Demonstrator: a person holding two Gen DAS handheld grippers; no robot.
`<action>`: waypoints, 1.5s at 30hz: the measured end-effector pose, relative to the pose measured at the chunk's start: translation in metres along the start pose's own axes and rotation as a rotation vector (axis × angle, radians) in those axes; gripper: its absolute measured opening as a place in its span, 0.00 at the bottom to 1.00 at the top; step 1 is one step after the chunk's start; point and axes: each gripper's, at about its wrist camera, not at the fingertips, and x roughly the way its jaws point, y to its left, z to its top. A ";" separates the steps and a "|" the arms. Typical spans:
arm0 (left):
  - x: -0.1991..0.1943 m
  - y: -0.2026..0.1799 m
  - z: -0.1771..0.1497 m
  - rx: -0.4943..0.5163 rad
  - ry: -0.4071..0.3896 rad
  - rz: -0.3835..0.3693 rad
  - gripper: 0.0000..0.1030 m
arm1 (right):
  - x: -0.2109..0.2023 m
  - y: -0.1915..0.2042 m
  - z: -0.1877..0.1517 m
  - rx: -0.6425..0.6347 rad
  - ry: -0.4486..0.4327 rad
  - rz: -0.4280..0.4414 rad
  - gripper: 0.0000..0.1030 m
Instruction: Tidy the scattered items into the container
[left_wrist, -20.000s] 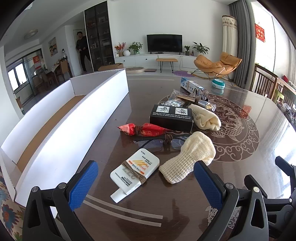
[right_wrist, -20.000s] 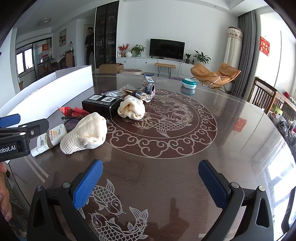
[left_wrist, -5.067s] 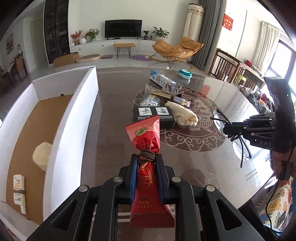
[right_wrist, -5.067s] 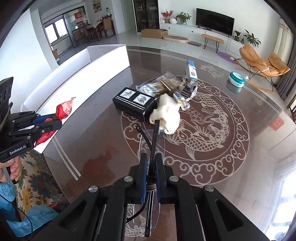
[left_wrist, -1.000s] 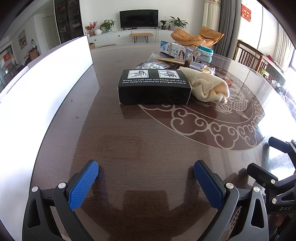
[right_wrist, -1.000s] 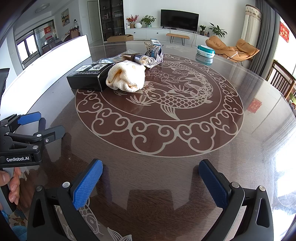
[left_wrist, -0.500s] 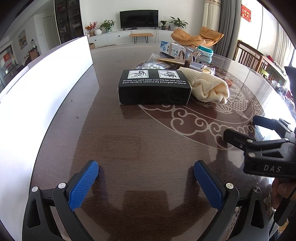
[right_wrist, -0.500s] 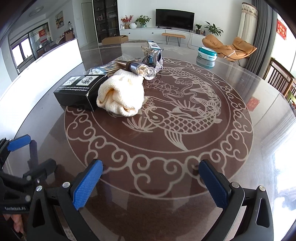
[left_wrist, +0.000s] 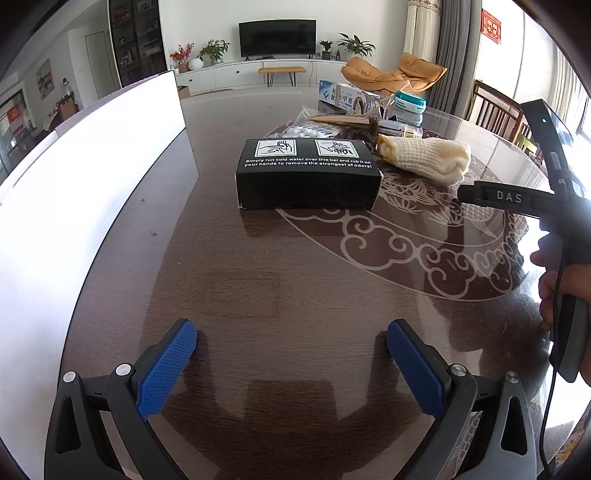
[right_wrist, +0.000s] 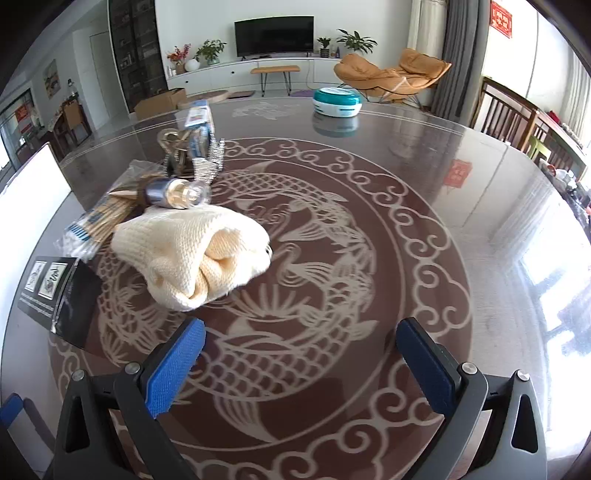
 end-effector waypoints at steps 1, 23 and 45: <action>0.000 0.000 0.000 0.000 0.000 0.000 1.00 | -0.003 -0.007 -0.003 0.000 0.000 0.000 1.00; 0.016 -0.044 0.036 -0.139 0.054 0.044 1.00 | -0.020 -0.024 -0.025 -0.011 -0.001 0.011 1.00; 0.051 -0.056 0.152 -0.287 0.053 0.334 1.00 | -0.020 -0.026 -0.024 -0.011 -0.001 0.011 1.00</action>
